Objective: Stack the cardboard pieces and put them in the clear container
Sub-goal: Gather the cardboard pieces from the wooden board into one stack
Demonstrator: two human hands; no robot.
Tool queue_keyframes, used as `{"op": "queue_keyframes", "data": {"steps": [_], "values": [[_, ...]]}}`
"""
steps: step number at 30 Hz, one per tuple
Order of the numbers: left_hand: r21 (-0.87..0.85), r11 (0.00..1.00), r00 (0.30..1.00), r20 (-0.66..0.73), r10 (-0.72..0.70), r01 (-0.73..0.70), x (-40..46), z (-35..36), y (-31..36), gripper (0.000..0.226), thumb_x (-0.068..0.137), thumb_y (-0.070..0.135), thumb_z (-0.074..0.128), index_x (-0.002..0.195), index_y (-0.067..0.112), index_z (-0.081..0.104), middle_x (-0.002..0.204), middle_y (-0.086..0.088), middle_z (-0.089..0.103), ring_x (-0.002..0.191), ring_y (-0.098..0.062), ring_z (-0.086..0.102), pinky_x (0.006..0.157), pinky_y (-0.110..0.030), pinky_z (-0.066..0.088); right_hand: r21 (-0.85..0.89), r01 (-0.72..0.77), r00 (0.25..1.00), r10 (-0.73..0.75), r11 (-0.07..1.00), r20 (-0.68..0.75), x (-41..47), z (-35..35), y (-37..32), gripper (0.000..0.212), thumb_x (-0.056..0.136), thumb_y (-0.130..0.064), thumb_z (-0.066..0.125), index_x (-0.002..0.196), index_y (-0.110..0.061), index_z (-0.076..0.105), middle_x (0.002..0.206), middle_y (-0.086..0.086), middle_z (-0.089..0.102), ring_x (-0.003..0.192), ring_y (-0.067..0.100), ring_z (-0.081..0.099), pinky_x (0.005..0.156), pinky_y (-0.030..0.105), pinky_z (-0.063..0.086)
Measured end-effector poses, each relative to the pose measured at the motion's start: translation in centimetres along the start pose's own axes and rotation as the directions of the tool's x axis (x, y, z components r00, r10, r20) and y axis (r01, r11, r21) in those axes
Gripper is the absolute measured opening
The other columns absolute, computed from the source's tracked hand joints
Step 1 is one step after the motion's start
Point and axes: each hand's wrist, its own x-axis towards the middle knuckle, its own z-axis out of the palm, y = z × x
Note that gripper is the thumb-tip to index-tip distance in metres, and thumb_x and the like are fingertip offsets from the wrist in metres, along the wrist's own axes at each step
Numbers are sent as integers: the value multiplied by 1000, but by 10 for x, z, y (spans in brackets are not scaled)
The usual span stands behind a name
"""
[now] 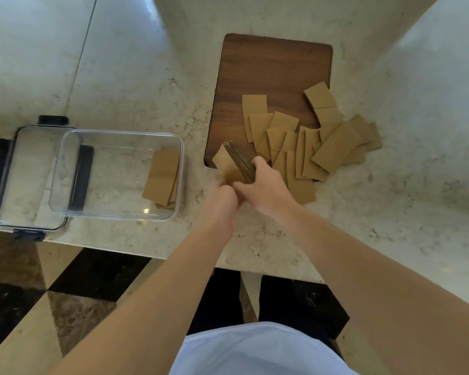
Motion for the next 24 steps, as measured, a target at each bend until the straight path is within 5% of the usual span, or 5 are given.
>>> {"op": "queue_keyframes", "data": {"steps": [3, 8, 13, 20, 24], "values": [[237, 971, 999, 1, 47, -45, -18, 1, -27, 40, 103, 7, 48, 141, 19, 54, 135, -6, 63, 128, -27, 58, 101, -39, 48, -16, 58, 998, -58, 998, 5, -35, -14, 39, 34, 87, -28, 76, 114, -26, 54, 90, -13, 64, 76, 8, 67, 57, 20, 53], [127, 905, 913, 87, 399, -407, -35, 13, -58, 44, 105, 18, 57, 146, 28, 46, 133, 19, 53, 123, 7, 51, 88, -5, 48, -196, 138, 990, -138, 971, 13, -73, -22, 84, 28, 87, -25, 76, 108, -21, 58, 95, -3, 65, 83, 16, 64, 73, 37, 57], [334, 800, 856, 45, 515, -499, -36, 36, -81, 6, 106, 28, 63, 112, 29, 64, 110, 4, 66, 104, -13, 64, 93, -39, 56, -167, 226, 958, -250, 960, -142, -83, -25, 108, 38, 82, -11, 80, 118, -16, 68, 113, 2, 62, 103, 23, 60, 90, 38, 53], [308, 804, 841, -23, 541, -509, -19, 44, -107, 24, 101, 42, 64, 114, 21, 65, 111, -2, 69, 104, -16, 67, 97, -42, 57, 147, 149, 950, -100, 978, -297, -89, -5, 138, 64, 76, -11, 82, 134, -17, 54, 123, -2, 56, 107, 4, 51, 95, 7, 42], [173, 767, 762, -105, 639, -618, -10, 52, -119, 21, 102, 31, 55, 106, 13, 64, 112, -10, 70, 114, -20, 67, 101, -35, 52, 325, 306, 899, -160, 895, -408, -85, 7, 138, 54, 79, -16, 63, 131, -4, 54, 122, 9, 60, 115, 24, 58, 100, 37, 50]]}}
